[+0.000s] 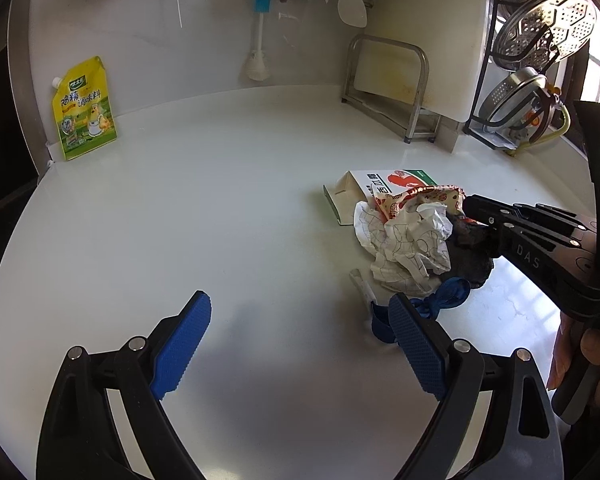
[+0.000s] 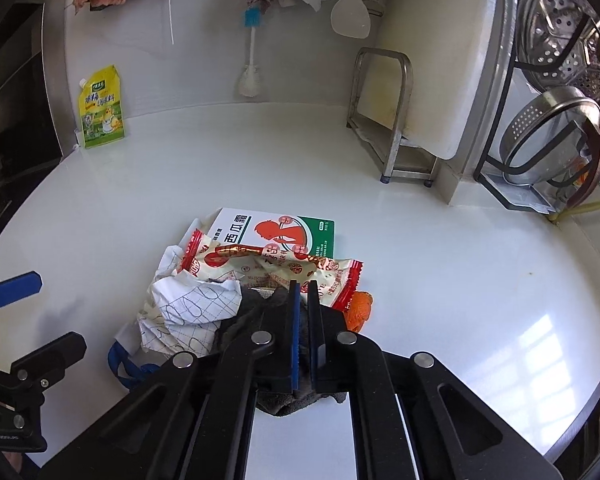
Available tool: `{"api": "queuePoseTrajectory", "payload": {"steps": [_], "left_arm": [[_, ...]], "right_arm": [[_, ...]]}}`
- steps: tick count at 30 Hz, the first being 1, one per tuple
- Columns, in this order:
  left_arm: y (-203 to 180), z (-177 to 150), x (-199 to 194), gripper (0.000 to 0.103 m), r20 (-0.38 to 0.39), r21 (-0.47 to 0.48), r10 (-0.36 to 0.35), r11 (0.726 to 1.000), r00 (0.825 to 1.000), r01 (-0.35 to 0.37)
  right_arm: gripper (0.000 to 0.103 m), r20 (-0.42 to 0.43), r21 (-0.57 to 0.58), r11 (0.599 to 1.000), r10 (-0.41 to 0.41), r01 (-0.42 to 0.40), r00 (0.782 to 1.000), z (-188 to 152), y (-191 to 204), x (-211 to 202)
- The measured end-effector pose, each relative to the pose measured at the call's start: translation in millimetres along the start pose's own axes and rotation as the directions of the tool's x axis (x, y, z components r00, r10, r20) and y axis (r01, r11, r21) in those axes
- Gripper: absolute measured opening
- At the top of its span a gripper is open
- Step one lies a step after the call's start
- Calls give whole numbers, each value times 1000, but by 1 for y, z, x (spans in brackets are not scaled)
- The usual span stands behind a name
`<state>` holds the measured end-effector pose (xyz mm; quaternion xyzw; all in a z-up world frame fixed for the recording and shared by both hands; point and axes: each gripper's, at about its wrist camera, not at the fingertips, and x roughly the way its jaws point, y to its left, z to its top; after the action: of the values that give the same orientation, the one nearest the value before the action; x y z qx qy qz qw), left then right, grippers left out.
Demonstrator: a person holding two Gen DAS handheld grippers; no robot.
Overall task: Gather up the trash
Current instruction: 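Close the right tool on the grey cloth while the left tool approaches the blue glove, then lift the grey cloth with the right tool while the left tool grasps the blue glove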
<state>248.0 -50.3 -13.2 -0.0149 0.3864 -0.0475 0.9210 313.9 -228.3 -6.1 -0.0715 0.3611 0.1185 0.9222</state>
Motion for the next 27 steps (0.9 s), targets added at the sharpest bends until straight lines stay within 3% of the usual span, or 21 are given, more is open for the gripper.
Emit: {"api": "queuePoseTrajectory", "payload": {"steps": [8, 11, 13, 14, 23, 27], "left_arm": [[0, 1, -2, 89, 0, -8, -3, 1000, 1000, 3], [0, 1, -3, 89, 0, -6, -3, 1000, 1000, 3], [1, 1, -4, 89, 2, -5, -4, 1000, 1000, 4], [1, 1, -4, 89, 2, -4, -2, 1000, 1000, 2], [3, 1, -4, 88, -2, -10, 1, 1000, 1000, -1], [-1, -2, -4, 89, -9, -5, -8, 1000, 1000, 8]], "right_arm": [[4, 15, 174, 978, 117, -118, 993, -15, -27, -19], [21, 21, 184, 975, 122, -124, 992, -21, -22, -23], [55, 27, 184, 974, 129, -132, 991, -23, -18, -26], [59, 39, 183, 974, 129, -134, 991, -24, -16, -28], [60, -55, 183, 976, 128, -116, 990, -29, -9, -4], [36, -60, 179, 977, 130, -117, 990, -31, -8, -4]]}}
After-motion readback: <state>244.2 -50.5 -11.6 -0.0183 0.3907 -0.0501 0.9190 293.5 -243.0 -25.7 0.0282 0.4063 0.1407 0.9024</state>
